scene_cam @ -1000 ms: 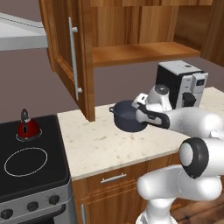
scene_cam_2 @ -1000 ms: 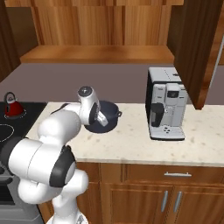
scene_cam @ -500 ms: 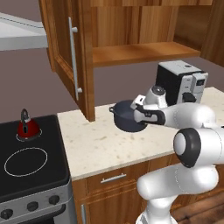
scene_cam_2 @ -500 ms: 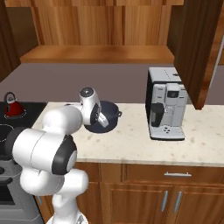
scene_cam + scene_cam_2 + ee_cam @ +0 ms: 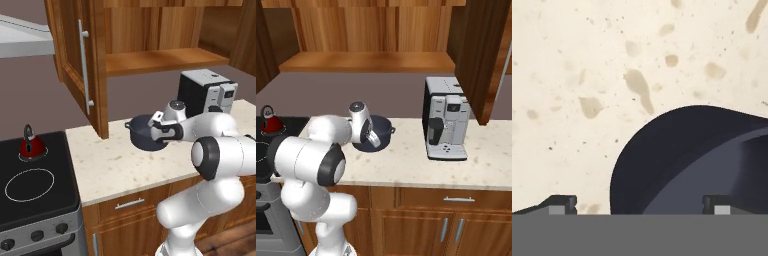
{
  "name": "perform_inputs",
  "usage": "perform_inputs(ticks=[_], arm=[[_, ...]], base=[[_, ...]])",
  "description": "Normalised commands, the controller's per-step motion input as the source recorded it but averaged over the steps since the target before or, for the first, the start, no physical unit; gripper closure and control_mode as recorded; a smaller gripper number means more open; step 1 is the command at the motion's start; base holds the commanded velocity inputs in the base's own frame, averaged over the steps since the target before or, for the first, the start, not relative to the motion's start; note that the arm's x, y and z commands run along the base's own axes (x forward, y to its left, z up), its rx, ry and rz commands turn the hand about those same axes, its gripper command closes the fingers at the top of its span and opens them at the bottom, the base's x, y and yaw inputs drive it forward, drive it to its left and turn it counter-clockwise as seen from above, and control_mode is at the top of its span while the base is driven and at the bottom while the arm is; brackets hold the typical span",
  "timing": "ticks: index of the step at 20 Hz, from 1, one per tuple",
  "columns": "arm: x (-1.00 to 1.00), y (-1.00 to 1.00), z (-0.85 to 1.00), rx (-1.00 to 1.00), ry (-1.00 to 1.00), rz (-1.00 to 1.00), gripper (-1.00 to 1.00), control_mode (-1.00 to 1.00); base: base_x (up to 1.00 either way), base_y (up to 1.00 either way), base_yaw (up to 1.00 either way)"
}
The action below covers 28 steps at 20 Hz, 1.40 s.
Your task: Pick the kettle from the cabinet and place it on a stove burner. Then pick the pot from the counter and place it on another stove burner. Finally, turn both burners on.
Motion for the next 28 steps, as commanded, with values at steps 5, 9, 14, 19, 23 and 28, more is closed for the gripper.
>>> perform_inputs(ticks=[5, 9, 14, 19, 23, 28], arm=[[0.17, 0.00, -0.19, 0.00, 0.03, -0.04, -1.00, -1.00], [0.20, 0.00, -0.20, 0.00, 0.03, -0.05, -1.00, -1.00], [0.20, 0.00, -0.18, 0.00, 0.01, -0.05, -1.00, -1.00], [0.10, 0.00, -0.15, 0.00, 0.00, -0.04, -1.00, -1.00], [0.06, 0.01, -0.19, 0.00, 0.00, -0.02, 1.00, -1.00], [0.02, 0.00, -0.12, 0.00, 0.00, 0.00, 1.00, -1.00]], base=[[0.00, 0.00, 0.00], [0.00, 0.00, 0.00], [0.00, 0.00, 0.00], [0.00, 0.00, 0.00], [0.00, 0.00, 0.00], [0.00, 0.00, 0.00]])
